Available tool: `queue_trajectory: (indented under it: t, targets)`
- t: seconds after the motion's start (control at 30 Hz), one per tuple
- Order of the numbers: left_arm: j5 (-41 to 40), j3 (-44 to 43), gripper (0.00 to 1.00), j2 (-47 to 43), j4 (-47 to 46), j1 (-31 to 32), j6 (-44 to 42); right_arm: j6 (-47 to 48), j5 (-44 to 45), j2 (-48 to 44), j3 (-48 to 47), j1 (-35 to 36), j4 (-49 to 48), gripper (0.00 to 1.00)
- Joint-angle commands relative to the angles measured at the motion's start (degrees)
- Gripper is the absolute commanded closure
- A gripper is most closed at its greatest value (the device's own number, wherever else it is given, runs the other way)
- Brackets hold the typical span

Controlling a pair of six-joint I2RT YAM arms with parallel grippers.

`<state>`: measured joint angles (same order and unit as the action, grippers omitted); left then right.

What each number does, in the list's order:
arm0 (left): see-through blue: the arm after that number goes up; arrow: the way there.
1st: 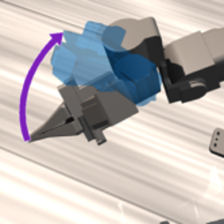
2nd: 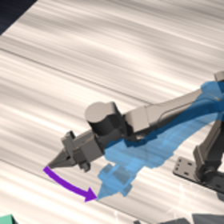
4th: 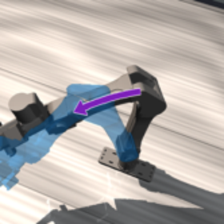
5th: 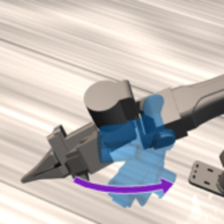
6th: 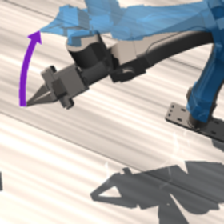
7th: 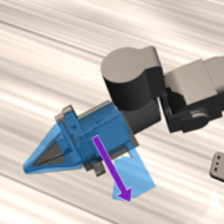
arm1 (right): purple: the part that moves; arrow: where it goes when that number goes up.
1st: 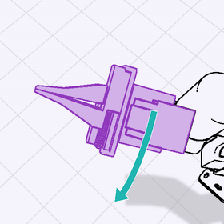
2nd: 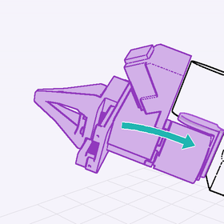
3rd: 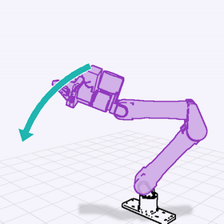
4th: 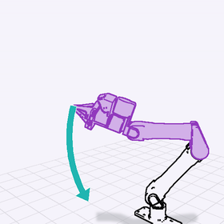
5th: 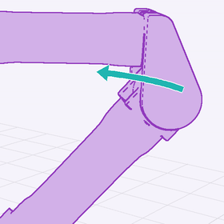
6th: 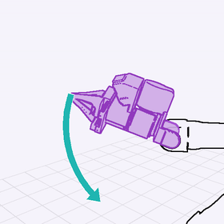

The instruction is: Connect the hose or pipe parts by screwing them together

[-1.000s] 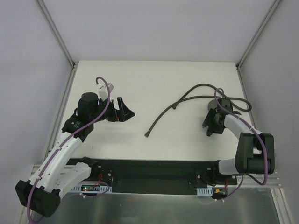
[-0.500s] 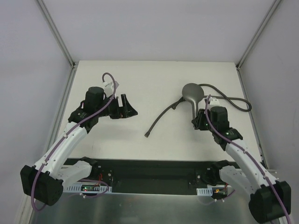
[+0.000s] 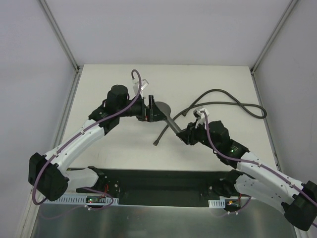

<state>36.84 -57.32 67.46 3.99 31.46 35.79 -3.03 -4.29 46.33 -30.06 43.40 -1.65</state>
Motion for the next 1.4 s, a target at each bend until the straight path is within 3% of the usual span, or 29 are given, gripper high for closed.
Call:
queue_trajectory:
  t: [0.0, 0.23, 0.4, 0.43, 0.47, 0.53, 0.57, 0.77, 0.97, 1.17, 1.37]
  targets:
    - [-2.29, 1.15, 0.11, 2.58, -5.74, 1.41, 2.97, -3.91, 2.71, -0.01, 0.61, 3.01, -14.86, 0.99]
    - [-7.83, 6.25, 0.13, 1.62, -8.91, 2.11, 5.69, -5.06, 8.76, -0.10, 2.73, 4.15, -18.39, 0.99]
    - [-16.26, 10.29, 0.14, -0.40, -4.89, 2.11, 7.19, -5.85, 10.36, 2.54, 3.87, 4.06, -15.33, 0.99]
    - [-17.84, 10.47, 0.14, -0.31, -3.74, 2.11, 7.27, -5.50, 8.45, 3.24, 3.96, 4.15, -14.09, 0.95]
    - [-20.90, 10.39, 0.14, -0.40, -0.94, 2.11, 7.19, -4.63, 7.12, 4.90, 3.61, 4.15, -11.12, 0.79]
    - [-22.77, 10.04, 0.13, -0.57, 3.73, 1.68, 6.84, -3.83, 1.62, 7.01, 3.26, 4.15, -7.08, 0.65]
    - [-22.95, 9.95, 0.13, -0.92, 4.35, 1.41, 6.84, -3.39, -0.52, 9.46, 2.21, 4.06, -5.14, 0.53]
    - [-17.08, 12.49, 0.12, -3.47, 6.64, -3.76, 7.80, -1.63, -14.51, 17.99, -0.43, 4.06, 5.94, 0.14]
    - [-11.18, 16.80, 0.12, -7.60, 6.82, -8.61, 7.28, 0.04, -23.38, 26.69, -0.96, 3.89, 7.45, 0.02]
    - [-9.95, 18.56, 0.13, -8.93, 7.09, -8.79, 7.10, 6.53, -28.83, 33.81, -2.89, 3.80, 7.98, 0.01]
    - [-8.98, 20.40, 0.14, -9.72, 7.00, -8.88, 7.27, 7.16, -34.46, 36.90, -3.95, 3.89, 6.14, 0.05]
